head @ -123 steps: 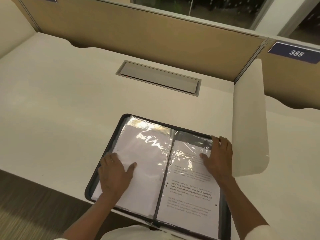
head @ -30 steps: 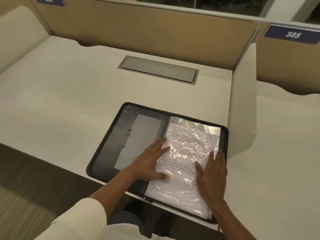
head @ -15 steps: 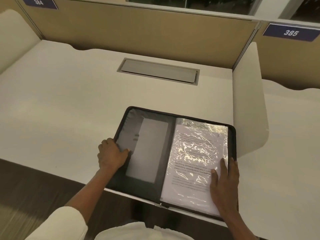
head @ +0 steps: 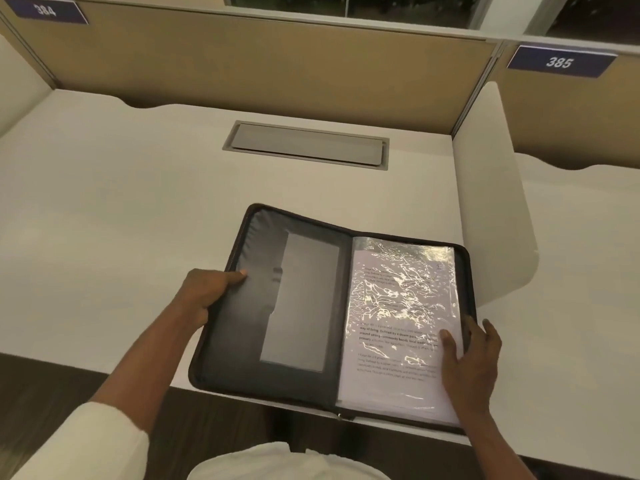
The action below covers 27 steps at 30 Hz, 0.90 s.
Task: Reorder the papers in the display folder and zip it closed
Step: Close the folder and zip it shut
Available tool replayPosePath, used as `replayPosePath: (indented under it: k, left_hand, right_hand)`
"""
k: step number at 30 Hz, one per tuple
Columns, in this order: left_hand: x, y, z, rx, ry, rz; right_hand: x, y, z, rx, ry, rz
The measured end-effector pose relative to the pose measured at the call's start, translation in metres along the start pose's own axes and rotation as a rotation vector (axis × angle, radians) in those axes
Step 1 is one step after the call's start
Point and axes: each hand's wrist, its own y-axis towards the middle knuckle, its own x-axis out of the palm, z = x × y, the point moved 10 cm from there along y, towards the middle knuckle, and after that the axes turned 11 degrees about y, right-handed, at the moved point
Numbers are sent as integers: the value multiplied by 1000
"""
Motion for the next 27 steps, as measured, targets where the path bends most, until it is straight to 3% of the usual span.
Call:
replayPosePath:
  k: [3,11,14,17,22,27]
  left_hand:
    - [-2,-42,43,167,23,-30]
    - [52,-141,123,574,63,-304]
    - [90,-165,127,574,-17,-409]
    - [133,-166,109,593,110,-472]
    - [182,-145,60,552,412,-425]
    - [211,-136,27,592,564,-391]
  right_hand:
    - [-4,2,2,5,16,16]
    - [-6,-5,0,48,54,42]
    - [-13,-7,-5,61,144,64]
    - [-25,-9,-5,234,335,127]
    - [-35,-5,9,523,637,129]
    - [-39,0,11,571,728,3]
